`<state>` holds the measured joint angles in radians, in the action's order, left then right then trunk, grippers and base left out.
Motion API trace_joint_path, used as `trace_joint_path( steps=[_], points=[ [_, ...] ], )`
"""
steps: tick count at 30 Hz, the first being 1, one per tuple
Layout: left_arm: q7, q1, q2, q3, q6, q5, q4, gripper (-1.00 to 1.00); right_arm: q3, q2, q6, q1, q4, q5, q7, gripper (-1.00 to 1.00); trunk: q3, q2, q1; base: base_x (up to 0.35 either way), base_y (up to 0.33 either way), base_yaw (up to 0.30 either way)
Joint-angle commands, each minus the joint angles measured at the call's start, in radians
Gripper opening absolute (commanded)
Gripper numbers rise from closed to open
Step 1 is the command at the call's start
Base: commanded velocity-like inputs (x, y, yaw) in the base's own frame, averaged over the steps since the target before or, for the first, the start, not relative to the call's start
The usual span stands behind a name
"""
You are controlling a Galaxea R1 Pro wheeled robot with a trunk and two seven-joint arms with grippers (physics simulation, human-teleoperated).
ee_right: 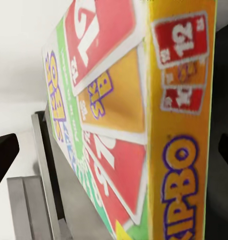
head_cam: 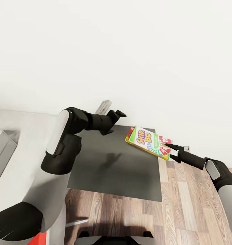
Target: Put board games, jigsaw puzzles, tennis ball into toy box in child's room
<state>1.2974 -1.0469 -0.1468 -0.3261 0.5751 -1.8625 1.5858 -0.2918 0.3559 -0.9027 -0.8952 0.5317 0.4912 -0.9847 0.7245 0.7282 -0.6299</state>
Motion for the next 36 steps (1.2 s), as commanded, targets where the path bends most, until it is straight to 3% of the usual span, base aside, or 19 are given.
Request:
trace_joint_path(
  steps=[1, 8, 9, 18, 22, 26, 31, 36],
  points=[
    [0.007, -0.001, 0.0, 0.001, 0.009, -0.003, 0.0, 1.0, -0.002, 0.0, -0.004, -0.001, 0.0, -0.002, -0.003, 1.0, 0.001, 0.001, 0.0, 0.0, 0.0, 0.006],
    [0.007, -0.002, 0.0, 0.0, 0.009, -0.003, 0.0, 1.0, -0.003, 0.0, -0.004, -0.001, 0.0, -0.002, -0.003, 1.0, 0.001, 0.001, 0.0, 0.0, 0.0, 0.076],
    [0.007, -0.002, 0.0, 0.0, 0.009, -0.003, 0.0, 1.0, -0.003, 0.0, -0.004, -0.001, 0.0, -0.002, -0.003, -1.0, 0.001, 0.001, 0.0, 0.0, 0.0, 0.069],
    [0.002, -0.001, 0.0, 0.0, 0.01, -0.003, -0.001, 1.0, -0.002, -0.002, -0.002, 0.002, 0.03, -0.002, -0.005, -1.0, 0.001, 0.001, 0.0, 0.0, 0.0, 0.014],
    [0.0, 0.004, 0.008, 0.0, 0.019, 0.004, 0.008, 1.0, -0.001, -0.007, -0.004, 0.013, 0.157, -0.002, -0.029, -1.0, 0.001, 0.001, 0.0, 0.0, 0.0, 0.0],
    [0.002, 0.007, 0.015, 0.005, 0.022, 0.011, 0.013, 1.0, 0.001, -0.01, -0.014, 0.017, 0.204, -0.002, -0.046, -1.0, -0.009, -0.02, 0.011, 0.0, 0.0, 0.0],
    [0.003, 0.001, 0.039, 0.047, 0.024, 0.014, 0.018, 1.0, 0.002, -0.01, -0.021, 0.064, 0.352, -0.002, -0.052, -1.0, -0.024, -0.055, 0.03, 0.0, 0.0, 0.0],
    [0.004, -0.002, 0.047, 0.079, 0.025, 0.013, 0.02, 1.0, 0.002, -0.011, -0.025, 0.088, 0.417, -0.002, -0.052, -1.0, -0.04, -0.09, 0.05, 0.0, 0.0, 0.0]
  ],
)
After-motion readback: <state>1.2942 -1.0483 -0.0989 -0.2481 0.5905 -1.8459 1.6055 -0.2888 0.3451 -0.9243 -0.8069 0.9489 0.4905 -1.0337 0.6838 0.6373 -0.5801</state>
